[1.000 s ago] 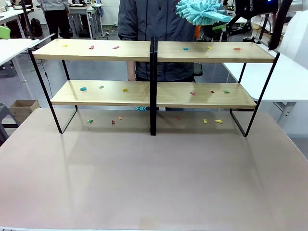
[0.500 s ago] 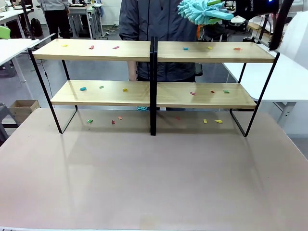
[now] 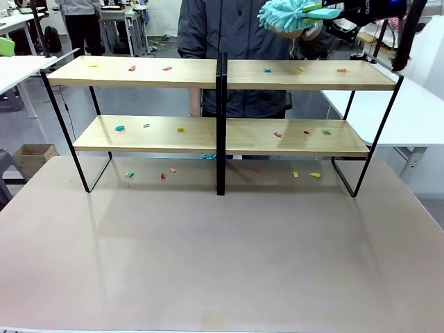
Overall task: Clean the shelves.
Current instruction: Pick up the Duster when the human hands it over.
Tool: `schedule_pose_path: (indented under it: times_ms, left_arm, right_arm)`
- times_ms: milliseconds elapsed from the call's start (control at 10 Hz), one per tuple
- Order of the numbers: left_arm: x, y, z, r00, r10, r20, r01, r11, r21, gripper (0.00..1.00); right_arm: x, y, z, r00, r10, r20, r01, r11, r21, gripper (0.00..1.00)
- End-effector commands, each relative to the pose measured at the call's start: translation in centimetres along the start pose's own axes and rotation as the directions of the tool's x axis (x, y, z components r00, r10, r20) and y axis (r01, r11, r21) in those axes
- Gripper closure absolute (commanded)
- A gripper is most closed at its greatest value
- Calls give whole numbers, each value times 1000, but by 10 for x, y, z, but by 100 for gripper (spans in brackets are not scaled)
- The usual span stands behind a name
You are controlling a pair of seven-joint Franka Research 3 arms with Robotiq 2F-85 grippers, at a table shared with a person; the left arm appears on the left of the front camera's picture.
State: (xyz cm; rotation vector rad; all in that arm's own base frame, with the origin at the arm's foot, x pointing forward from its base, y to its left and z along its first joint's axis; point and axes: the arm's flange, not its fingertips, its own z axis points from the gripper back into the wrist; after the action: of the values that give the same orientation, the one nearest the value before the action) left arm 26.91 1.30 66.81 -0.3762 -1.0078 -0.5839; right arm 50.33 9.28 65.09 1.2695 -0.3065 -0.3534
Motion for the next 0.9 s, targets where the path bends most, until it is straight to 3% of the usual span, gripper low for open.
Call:
schedule_pose_path:
  times_ms: [0,200,500,600,800]
  left_arm:
    - [0,-1,1,1000,0,-6,0,1000,3,0]
    - [0,-1,1,1000,0,-6,0,1000,3,0]
    - [0,-1,1,1000,0,-6,0,1000,3,0]
    - [0,-1,1,1000,0,-6,0,1000,3,0]
    - [0,-1,1,1000,0,-6,0,1000,3,0]
  right_arm:
    - [-14,3,22,994,103,-34,-102,994,26,100]
    - [-32,31,90,937,299,-183,-301,954,19,100]
    - [-93,45,208,835,393,-385,-429,903,-6,100]
    - [-111,42,241,817,410,-405,-465,885,-41,100]
    - [-135,32,300,832,430,-352,-484,871,-81,100]
